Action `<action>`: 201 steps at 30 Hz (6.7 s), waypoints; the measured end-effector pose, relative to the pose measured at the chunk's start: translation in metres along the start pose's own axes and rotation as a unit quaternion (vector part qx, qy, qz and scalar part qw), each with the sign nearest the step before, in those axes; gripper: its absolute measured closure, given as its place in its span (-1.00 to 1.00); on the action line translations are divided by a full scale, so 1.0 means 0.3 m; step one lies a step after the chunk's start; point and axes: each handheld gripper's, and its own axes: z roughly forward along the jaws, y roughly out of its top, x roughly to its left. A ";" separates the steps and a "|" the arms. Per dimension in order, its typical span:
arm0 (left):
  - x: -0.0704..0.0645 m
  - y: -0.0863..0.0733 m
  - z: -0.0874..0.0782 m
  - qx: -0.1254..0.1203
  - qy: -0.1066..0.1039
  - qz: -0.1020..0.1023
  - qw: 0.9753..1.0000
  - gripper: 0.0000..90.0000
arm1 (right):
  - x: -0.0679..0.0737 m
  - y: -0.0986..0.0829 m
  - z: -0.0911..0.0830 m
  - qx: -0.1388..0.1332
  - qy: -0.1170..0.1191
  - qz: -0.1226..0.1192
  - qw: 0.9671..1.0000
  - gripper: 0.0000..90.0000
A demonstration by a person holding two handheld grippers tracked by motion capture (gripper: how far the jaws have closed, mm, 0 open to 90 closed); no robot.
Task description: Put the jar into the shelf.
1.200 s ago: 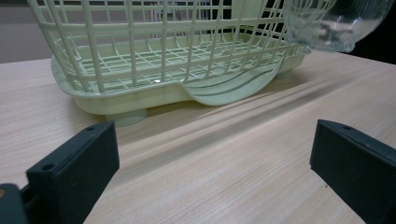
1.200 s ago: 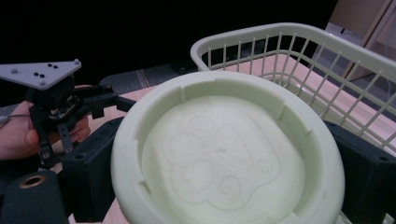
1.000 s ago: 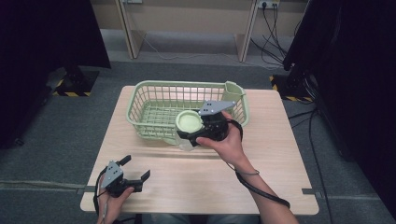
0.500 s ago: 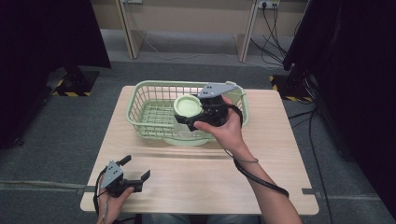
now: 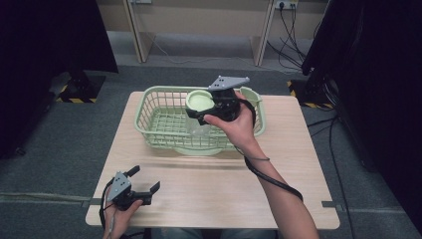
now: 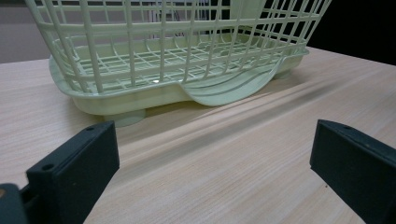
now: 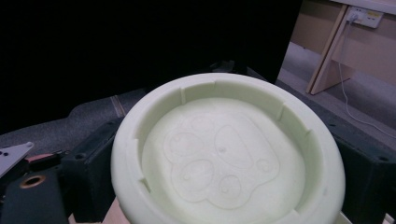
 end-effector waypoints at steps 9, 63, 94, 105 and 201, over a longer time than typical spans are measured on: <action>0.000 0.000 0.000 0.000 -0.001 0.000 1.000 -0.98 | -0.042 0.015 0.040 0.012 -0.022 0.010 1.000 -0.74; 0.001 0.000 -0.001 -0.002 -0.005 0.000 1.000 -0.98 | -0.265 -0.121 0.325 0.115 -0.078 0.103 0.985 -0.74; 0.000 0.000 0.000 -0.002 -0.006 0.002 1.000 -0.98 | -0.292 -0.192 0.407 0.160 -0.083 0.115 0.977 -0.75; 0.000 0.000 -0.001 -0.001 -0.005 0.003 1.000 -0.98 | -0.264 -0.187 0.406 0.187 -0.079 0.080 0.976 -0.76; -0.001 0.000 0.002 0.001 0.000 0.001 1.000 -0.98 | -0.150 -0.287 -0.032 0.100 -0.035 0.100 0.989 -0.89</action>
